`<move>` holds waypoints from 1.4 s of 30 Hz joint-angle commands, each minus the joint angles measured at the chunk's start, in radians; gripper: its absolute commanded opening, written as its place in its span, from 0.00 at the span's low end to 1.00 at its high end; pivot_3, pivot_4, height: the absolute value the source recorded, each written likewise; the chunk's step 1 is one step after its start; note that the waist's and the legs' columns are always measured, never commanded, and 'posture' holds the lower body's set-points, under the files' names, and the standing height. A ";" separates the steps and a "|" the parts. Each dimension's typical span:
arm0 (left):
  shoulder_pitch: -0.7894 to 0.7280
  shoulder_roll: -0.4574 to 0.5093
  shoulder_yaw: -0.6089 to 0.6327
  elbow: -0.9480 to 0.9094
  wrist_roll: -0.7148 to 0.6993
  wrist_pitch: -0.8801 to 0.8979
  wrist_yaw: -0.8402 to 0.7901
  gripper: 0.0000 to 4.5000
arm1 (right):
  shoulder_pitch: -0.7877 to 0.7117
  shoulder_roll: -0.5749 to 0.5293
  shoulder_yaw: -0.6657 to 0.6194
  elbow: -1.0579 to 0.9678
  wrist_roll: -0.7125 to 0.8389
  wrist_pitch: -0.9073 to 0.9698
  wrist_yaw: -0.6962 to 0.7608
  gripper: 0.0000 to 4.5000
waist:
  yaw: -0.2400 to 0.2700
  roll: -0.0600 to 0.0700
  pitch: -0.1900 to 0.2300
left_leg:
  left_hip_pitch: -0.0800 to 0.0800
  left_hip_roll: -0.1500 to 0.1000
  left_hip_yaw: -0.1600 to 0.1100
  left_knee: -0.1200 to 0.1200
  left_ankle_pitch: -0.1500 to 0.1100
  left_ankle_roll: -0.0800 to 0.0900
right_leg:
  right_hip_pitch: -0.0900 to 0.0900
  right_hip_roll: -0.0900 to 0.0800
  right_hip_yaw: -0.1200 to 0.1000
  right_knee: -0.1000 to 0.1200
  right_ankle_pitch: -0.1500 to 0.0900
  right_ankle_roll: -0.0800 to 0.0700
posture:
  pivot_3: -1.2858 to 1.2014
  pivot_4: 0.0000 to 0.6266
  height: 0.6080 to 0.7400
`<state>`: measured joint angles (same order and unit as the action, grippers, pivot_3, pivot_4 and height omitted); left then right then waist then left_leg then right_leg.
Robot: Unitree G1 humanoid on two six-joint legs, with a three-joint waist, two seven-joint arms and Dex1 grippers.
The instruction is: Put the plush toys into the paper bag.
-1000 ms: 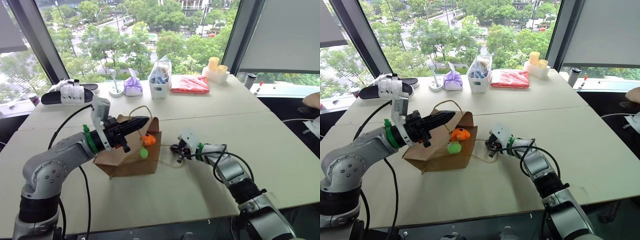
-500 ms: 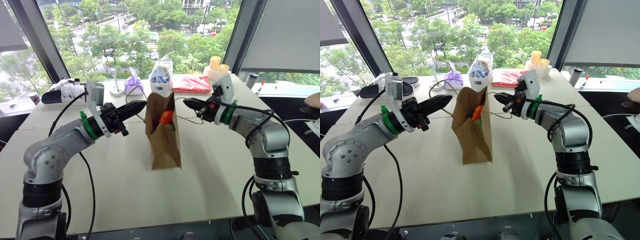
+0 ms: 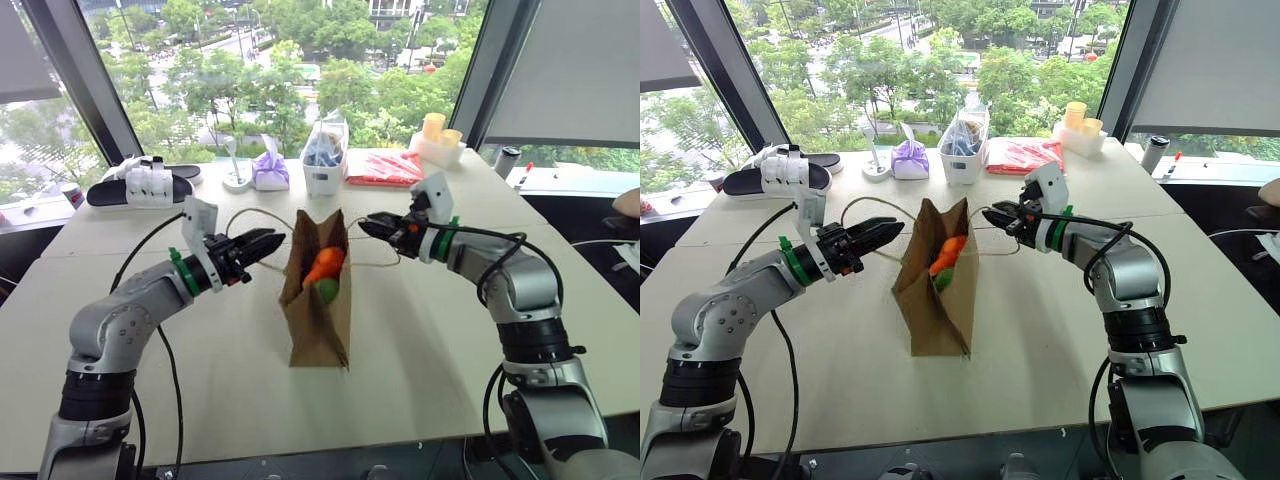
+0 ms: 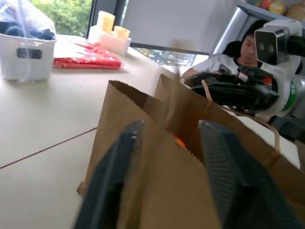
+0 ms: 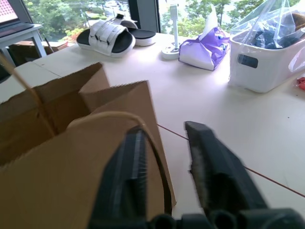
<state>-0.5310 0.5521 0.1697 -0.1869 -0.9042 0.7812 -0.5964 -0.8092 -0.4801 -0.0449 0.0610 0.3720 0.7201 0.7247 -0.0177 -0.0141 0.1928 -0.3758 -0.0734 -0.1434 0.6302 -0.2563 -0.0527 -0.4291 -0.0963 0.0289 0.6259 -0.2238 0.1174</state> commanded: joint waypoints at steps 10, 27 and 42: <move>0.076 0.096 0.049 -0.085 -0.015 0.039 -0.078 1.00 | -0.145 -0.078 -0.178 -0.067 0.153 0.077 -0.019 1.00 | 0.000 0.000 0.000 | 0.000 0.000 0.000 0.000 0.000 0.000 | 0.000 0.000 0.000 0.000 0.000 0.000 | 0.52 0.24 1.00; 0.088 0.103 0.090 -0.118 -0.126 0.126 -0.084 1.00 | 0.003 -0.260 -0.072 -0.209 0.182 0.024 0.198 1.00 | 0.001 0.000 0.000 | -0.002 0.001 0.001 0.000 -0.001 0.001 | 0.001 0.000 0.000 -0.006 0.000 0.001 | 0.52 0.24 1.00; 0.279 0.105 -0.029 -0.262 -0.061 0.112 -0.118 1.00 | 0.131 -0.307 -0.360 -0.030 0.267 0.049 0.108 1.00 | 0.006 0.000 0.000 | -0.004 0.000 0.001 0.000 -0.001 0.002 | 0.002 -0.001 0.000 -0.011 0.001 0.001 | 0.52 0.24 1.00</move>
<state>-0.2513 0.6636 0.1640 -0.4287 -0.9963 0.9279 -0.7001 -0.6804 -0.7784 -0.3504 0.0344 0.6132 0.7809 0.8340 -0.0114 -0.0138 0.1932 -0.3796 -0.0729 -0.1418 0.6308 -0.2574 -0.0507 -0.4272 -0.0969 0.0290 0.6154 -0.2225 0.1185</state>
